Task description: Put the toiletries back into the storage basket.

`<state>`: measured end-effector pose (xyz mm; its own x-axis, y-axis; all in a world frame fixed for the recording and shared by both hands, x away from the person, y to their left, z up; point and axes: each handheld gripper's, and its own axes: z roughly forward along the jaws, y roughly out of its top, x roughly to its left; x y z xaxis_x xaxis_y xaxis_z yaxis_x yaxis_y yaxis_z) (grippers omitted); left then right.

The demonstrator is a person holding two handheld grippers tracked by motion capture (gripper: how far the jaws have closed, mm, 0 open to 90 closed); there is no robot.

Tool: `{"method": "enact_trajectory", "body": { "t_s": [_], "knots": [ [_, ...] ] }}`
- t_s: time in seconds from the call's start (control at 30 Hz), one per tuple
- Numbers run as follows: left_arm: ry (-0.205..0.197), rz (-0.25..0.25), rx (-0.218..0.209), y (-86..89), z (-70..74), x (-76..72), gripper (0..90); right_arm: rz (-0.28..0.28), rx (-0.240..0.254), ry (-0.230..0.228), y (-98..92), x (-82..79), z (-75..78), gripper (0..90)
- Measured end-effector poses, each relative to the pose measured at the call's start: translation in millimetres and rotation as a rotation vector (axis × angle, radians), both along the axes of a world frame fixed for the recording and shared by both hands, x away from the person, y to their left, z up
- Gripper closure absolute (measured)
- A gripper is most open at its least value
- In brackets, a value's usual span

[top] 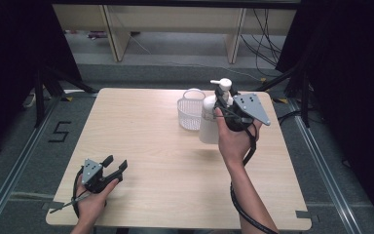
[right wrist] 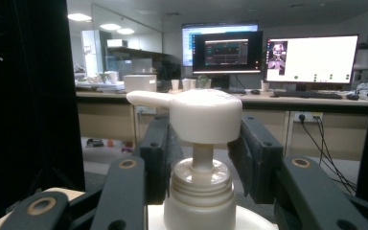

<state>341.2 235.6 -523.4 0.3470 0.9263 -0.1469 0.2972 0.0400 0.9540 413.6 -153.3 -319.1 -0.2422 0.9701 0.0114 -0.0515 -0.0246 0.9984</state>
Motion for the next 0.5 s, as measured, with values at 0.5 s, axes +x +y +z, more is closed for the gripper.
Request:
{"method": "enact_trajectory", "body": {
  "t_s": [0.5],
  "knots": [
    [-0.004, -0.003, -0.001, -0.2, -0.3, 0.4, 37.4, 0.001, 0.02, -0.004, 2.8, 9.2, 7.0, 60.5]
  ]
}}
